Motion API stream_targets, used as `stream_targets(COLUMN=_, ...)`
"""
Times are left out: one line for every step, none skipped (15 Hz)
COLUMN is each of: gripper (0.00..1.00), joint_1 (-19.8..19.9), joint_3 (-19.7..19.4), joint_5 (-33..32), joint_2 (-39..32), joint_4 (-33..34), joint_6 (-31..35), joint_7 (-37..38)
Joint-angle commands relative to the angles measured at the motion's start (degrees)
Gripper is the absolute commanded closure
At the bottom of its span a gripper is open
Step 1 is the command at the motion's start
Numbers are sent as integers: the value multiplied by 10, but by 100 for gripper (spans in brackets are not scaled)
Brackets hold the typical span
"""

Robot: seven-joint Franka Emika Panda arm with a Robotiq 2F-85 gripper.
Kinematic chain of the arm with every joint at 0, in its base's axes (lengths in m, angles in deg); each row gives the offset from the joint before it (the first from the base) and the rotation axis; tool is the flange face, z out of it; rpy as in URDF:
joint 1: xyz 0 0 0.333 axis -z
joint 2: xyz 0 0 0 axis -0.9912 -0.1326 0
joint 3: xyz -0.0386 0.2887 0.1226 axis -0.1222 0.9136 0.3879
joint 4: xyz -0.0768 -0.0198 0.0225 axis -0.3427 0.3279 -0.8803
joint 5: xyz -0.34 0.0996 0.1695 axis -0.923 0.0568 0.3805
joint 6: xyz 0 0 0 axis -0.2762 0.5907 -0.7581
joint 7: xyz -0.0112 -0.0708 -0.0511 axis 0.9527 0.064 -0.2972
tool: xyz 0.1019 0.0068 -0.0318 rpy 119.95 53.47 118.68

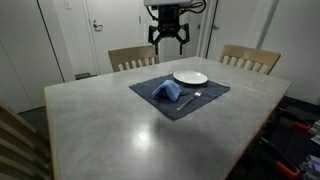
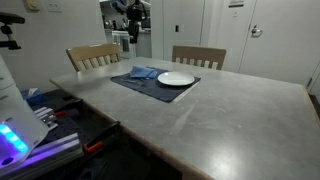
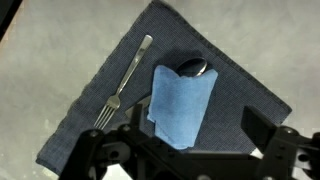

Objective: Use the blue towel to wipe the plate

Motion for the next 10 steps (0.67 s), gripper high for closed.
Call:
stream_targets(gripper=0, joint_1=-10, joint_3=-5, joint_5=-11, joint_2=-36, joint_4=29, joint_6=11, joint_7=11)
stream_targets(gripper=0, joint_1=-13, joint_3=-7, joint_5=-14, joint_2=-42, joint_4=30, joint_6=16, joint_7=16)
stream_targets(gripper=0, joint_1=-13, joint_3=-8, joint_5=-16, joint_2=-49, joint_4=32, joint_6=20, joint_7=16)
stream_targets(gripper=0, joint_1=-11, joint_3=-8, joint_5=-12, joint_2=-53, joint_4=31, joint_6=21, joint_7=9)
stream_targets(gripper=0, joint_1=-7, joint_3=-7, joint_5=-6, joint_2=-57, joint_4=31, joint_6=21, joint_7=-2)
stream_targets(gripper=0, joint_1=-5, joint_3=-8, joint_5=-4, joint_2=-58, joint_4=27, joint_6=21, joint_7=-9)
stream_targets(gripper=0, joint_1=-3, joint_3=-8, joint_5=-1, joint_2=-59, joint_4=23, joint_6=22, joint_7=-15)
stream_targets(gripper=0, joint_1=-2, joint_3=-10, joint_5=-2, joint_2=-57, joint_4=18, joint_6=23, joint_7=-18)
stream_targets(gripper=0, joint_1=0, joint_3=-10, joint_5=0, joint_2=-58, joint_4=14, joint_6=23, joint_7=-28)
stream_targets(gripper=0, joint_1=1, joint_3=-10, joint_5=0, joint_2=-57, joint_4=12, joint_6=23, joint_7=-38)
